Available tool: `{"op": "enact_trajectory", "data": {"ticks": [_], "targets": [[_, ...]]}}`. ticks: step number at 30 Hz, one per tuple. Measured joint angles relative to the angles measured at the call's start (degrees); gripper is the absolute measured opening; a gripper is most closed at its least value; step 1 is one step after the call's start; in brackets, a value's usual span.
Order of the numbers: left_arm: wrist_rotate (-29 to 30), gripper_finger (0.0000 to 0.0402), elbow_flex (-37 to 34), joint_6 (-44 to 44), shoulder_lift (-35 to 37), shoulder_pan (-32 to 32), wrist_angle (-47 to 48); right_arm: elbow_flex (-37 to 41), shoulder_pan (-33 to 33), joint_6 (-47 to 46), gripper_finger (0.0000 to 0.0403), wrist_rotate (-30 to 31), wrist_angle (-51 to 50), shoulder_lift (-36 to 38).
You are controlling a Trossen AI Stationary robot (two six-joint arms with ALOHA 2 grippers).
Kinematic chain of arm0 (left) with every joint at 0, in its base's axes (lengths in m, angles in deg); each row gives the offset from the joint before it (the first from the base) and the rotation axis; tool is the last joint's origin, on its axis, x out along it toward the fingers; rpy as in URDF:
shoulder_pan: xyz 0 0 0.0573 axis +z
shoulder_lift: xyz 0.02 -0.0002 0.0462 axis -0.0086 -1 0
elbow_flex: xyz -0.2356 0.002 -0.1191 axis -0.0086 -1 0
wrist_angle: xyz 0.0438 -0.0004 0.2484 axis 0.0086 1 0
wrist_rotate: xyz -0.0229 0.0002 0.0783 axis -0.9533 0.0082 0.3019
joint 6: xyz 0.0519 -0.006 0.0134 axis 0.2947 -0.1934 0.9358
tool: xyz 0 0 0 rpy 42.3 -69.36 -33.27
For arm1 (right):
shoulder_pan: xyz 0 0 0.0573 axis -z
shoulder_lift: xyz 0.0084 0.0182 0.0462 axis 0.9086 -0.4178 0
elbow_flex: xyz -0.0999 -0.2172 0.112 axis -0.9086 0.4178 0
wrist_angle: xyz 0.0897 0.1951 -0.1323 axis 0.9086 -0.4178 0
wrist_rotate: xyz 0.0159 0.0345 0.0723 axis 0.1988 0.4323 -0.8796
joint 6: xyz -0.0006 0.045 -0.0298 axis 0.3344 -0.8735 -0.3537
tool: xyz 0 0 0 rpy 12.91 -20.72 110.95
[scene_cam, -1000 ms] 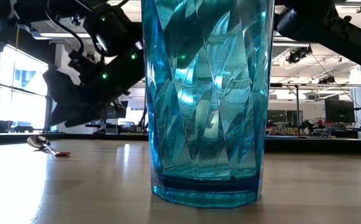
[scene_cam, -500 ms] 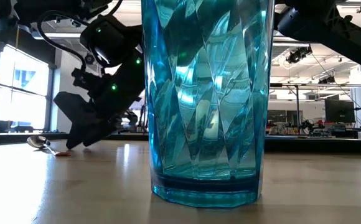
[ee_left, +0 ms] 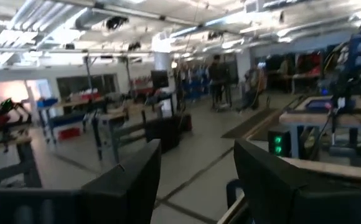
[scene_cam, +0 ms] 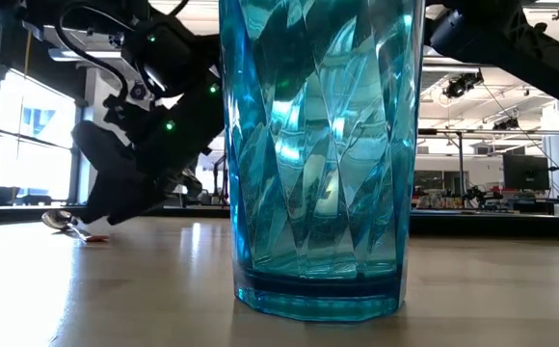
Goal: Pick and place plate/cup/fork/spoon on tray
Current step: Put the orange spoon on the green serving tray to the left of the blue plate
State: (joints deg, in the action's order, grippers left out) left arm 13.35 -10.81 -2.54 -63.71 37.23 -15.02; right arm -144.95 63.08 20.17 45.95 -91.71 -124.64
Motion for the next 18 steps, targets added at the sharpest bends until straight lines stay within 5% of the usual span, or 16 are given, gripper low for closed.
{"op": "enact_trajectory", "data": {"ticks": [9, 18], "targets": [[0.3, 0.0193, 0.2, 0.0, 0.0, 0.0, 0.3, 0.0, -1.4, 2.3, 0.0172, -6.9, 6.8, -1.2], [0.3, 0.0193, 0.2, -0.5, -0.1, 0.0, -0.1, -0.2, -3.4, 6.4, 0.0172, -2.5, 7.2, -3.6]]}}
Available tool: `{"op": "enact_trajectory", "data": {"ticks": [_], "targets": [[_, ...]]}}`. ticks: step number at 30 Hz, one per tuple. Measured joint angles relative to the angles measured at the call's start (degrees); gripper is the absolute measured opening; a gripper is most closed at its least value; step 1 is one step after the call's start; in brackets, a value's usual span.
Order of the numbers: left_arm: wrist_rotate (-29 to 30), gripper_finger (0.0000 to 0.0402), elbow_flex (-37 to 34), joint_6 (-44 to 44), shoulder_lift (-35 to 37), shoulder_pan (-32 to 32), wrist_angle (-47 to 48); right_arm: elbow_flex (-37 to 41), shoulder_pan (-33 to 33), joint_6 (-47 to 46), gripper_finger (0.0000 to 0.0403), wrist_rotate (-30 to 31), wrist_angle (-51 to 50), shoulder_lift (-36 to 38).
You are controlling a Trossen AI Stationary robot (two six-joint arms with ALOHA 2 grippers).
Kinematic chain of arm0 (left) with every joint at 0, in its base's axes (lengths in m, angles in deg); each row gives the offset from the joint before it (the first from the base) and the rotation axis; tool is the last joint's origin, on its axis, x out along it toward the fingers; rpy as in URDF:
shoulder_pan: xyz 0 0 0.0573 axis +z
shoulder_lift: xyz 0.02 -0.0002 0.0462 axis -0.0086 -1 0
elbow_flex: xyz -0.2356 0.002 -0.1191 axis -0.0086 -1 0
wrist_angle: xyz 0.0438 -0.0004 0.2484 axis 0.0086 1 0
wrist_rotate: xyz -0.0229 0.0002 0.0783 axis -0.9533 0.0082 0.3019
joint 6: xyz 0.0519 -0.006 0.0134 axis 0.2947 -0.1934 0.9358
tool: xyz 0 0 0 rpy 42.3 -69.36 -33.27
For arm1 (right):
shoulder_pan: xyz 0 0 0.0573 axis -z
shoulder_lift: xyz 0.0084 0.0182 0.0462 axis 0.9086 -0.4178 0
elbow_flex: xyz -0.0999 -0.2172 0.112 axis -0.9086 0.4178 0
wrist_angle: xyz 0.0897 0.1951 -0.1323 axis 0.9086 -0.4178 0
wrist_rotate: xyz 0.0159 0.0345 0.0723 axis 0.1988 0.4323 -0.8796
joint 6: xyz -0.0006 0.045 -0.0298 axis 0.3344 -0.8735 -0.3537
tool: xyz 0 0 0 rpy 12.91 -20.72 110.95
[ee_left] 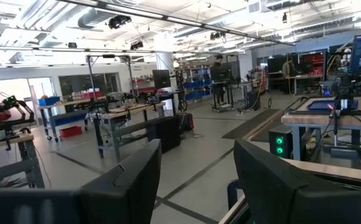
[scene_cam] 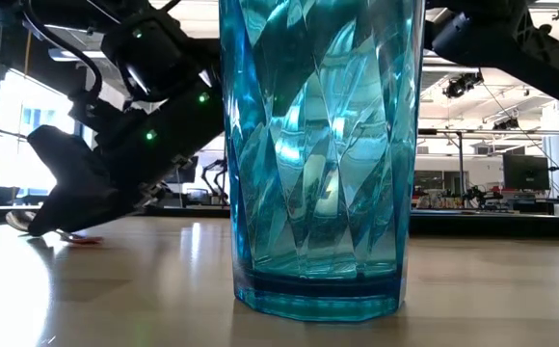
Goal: Pick and place plate/cup/fork/spoon on tray
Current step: Put the orange spoon on the green serving tray to the left of the blue plate
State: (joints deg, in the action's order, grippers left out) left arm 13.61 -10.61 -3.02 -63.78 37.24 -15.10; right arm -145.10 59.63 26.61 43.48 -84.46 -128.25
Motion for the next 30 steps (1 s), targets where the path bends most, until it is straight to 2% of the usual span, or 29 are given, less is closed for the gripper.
{"op": "enact_trajectory", "data": {"ticks": [5, 9, 14, 19, 30], "targets": [[0.0, 0.0193, 0.0, 0.0, 0.0, 0.0, 0.1, -0.6, 0.1, -1.3, 0.0172, 2.0, -2.8, 0.2], [0.0, 0.0193, 0.0, 0.3, 0.0, 0.0, 0.5, -2.6, 0.3, -6.8, 0.0172, 5.0, -7.6, 0.3], [0.1, 0.0193, 0.0, 0.9, 0.0, 0.0, 0.5, -7.2, -0.1, -9.0, 0.0166, 11.0, -18.2, 0.0], [0.2, 0.0193, 0.0, 0.9, 0.0, 0.0, 0.5, -10.3, 0.0, -11.3, 0.0139, 12.1, -28.5, 0.1], [0.2, 0.0193, 0.0, 0.9, 0.0, 0.0, 0.6, -10.2, -1.1, -13.5, 0.0102, 13.9, -32.1, 0.5]]}}
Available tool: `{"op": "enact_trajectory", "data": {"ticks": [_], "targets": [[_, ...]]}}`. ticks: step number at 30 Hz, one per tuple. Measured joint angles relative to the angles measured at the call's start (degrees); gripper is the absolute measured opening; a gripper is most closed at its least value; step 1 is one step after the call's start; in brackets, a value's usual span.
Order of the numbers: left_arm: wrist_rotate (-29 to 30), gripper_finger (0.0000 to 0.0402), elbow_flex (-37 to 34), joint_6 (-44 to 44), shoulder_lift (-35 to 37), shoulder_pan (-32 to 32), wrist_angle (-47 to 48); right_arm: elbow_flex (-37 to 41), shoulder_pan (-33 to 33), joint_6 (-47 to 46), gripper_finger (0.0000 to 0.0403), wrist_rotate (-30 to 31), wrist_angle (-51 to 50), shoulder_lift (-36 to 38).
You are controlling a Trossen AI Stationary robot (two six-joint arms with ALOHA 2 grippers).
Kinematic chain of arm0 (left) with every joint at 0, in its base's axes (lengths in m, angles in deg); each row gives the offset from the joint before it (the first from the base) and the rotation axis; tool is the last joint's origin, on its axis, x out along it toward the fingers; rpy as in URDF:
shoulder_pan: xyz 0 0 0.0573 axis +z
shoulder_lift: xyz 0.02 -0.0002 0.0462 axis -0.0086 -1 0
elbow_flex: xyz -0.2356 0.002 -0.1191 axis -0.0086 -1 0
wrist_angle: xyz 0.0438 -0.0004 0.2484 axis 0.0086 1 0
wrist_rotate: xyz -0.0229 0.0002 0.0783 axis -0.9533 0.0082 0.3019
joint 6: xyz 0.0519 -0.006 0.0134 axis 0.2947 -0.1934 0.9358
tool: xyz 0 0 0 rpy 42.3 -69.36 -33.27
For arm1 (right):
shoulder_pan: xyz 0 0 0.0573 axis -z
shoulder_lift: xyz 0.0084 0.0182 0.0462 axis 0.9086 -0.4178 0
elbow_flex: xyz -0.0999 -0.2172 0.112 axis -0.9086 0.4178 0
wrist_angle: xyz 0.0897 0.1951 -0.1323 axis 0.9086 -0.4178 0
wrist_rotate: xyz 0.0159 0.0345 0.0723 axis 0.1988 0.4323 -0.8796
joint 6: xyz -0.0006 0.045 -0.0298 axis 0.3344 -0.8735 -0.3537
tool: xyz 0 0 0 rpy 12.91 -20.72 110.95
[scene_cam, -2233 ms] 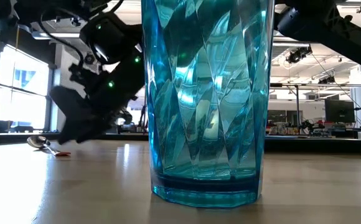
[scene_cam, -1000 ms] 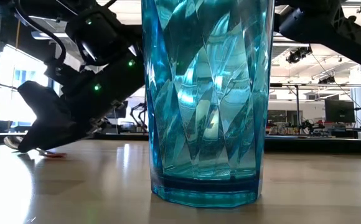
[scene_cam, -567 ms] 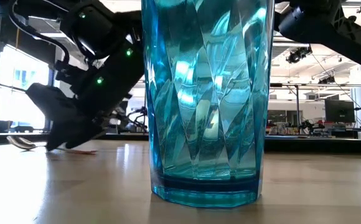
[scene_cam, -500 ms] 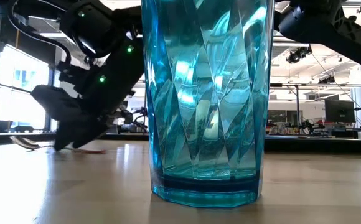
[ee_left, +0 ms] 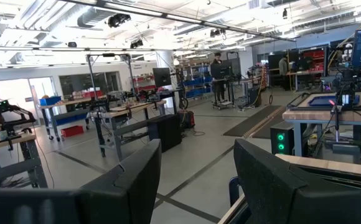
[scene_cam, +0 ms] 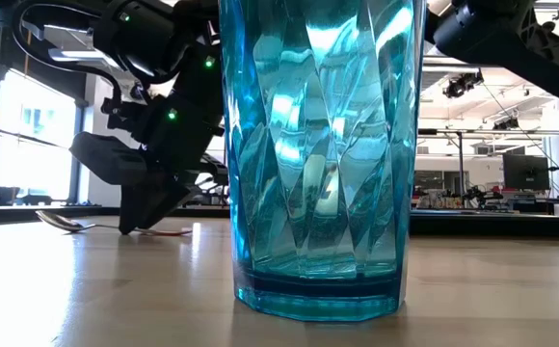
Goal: Pick and place plate/cup/fork/spoon on tray
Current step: Put the orange spoon on the green serving tray to the left of the blue plate
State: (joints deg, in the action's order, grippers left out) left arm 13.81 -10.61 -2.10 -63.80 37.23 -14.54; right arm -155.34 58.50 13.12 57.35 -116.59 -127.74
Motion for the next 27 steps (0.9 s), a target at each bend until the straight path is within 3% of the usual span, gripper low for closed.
{"op": "enact_trajectory", "data": {"ticks": [12, 27], "targets": [[0.0, 0.0193, 0.0, 0.0, 0.0, 0.0, 0.0, 0.2, 0.5, 0.4, 0.0008, -2.3, 0.6, 0.7], [0.0, 0.0193, 0.0, 0.2, 0.0, 0.0, 0.0, 0.1, 0.8, -0.9, 0.0004, -3.4, -0.9, 1.0]]}}
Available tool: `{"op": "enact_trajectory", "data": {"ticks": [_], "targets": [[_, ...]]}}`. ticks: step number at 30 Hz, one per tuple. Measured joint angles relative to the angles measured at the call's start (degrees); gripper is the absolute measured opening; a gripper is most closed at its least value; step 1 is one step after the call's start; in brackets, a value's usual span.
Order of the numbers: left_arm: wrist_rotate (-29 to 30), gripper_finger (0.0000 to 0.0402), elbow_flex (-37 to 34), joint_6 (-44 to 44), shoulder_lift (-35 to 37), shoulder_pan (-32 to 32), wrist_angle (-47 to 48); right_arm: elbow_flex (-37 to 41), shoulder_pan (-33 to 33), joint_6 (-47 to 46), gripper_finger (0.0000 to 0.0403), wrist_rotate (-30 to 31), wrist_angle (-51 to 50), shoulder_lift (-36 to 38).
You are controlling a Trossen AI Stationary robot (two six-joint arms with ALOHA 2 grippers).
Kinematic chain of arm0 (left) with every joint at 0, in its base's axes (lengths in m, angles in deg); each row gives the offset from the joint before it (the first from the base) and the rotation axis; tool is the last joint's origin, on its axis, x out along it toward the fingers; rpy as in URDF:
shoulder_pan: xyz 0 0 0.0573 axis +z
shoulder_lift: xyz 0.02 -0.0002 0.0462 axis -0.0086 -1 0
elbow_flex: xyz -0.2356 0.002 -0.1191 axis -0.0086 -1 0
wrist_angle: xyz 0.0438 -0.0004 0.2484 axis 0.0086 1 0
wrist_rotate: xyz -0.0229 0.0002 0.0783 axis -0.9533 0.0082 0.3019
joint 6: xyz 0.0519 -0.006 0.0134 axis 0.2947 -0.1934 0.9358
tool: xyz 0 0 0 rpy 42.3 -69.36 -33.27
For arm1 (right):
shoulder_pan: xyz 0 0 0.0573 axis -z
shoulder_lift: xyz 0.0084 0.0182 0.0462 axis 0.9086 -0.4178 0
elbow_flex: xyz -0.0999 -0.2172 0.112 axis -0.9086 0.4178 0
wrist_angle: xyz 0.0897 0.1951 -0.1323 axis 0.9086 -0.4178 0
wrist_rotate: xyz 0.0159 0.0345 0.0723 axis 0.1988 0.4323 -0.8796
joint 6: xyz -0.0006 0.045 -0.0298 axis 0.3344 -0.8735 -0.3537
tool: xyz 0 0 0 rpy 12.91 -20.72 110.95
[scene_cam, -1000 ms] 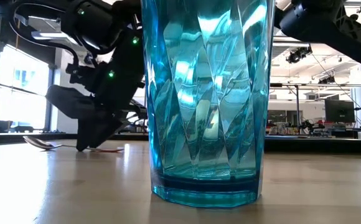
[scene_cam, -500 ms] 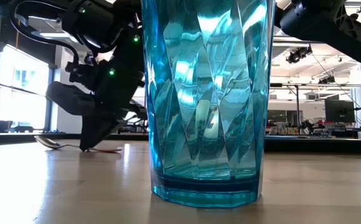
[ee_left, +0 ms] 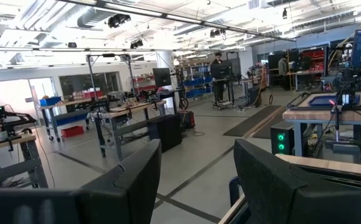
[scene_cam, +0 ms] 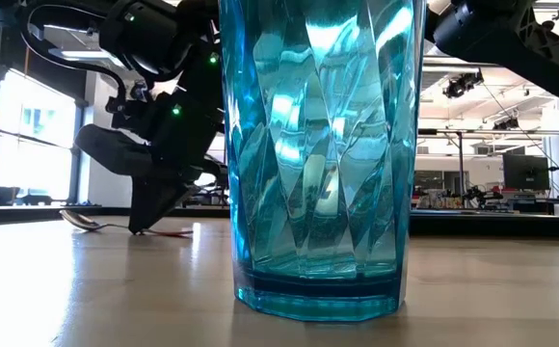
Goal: Pick and place plate/cup/fork/spoon on tray
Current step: Put the orange spoon on the green serving tray to the left of the blue plate
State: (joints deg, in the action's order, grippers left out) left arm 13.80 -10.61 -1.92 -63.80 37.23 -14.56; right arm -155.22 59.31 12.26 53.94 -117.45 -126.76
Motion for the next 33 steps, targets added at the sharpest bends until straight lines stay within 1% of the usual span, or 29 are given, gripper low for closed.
{"op": "enact_trajectory", "data": {"ticks": [4, 7, 11, 16, 22, 26, 30, 33], "targets": [[0.0, 0.0193, 0.0, 1.5, 0.0, 0.0, 0.3, 0.0, 0.0, 0.0, 0.0003, 1.4, -1.8, 0.5], [0.9, 0.0193, 0.0, 1.5, 0.0, 0.0, 0.4, 0.1, 0.2, -0.2, 0.0003, 2.0, -4.9, 1.2], [1.0, 0.0193, 0.0, 1.5, 0.0, 0.0, 0.4, 0.2, 1.5, -2.1, 0.0003, 3.6, -7.8, 1.4], [1.0, 0.0193, 0.0, 1.5, 0.0, 0.0, 0.4, 1.4, 1.9, 0.0, 0.0003, 2.4, -7.0, 1.7], [1.0, 0.0193, 0.0, 1.5, 0.0, 0.0, 0.3, 1.6, 1.4, 0.0, 0.0003, 2.5, -2.6, 1.5], [1.1, 0.0193, 0.0, 1.4, 0.0, 0.0, 0.3, 1.0, 1.4, 0.0, 0.0003, 1.6, -2.1, 1.3], [0.9, 0.0193, 0.0, 1.3, 0.0, 0.0, 0.4, 0.9, 1.4, 0.0, 0.0003, 4.0, -3.0, 1.3], [0.9, 0.0193, 0.0, 1.3, 0.0, 0.0, 0.8, 0.8, 1.4, 0.0, 0.0003, 4.2, -4.6, 1.3]]}}
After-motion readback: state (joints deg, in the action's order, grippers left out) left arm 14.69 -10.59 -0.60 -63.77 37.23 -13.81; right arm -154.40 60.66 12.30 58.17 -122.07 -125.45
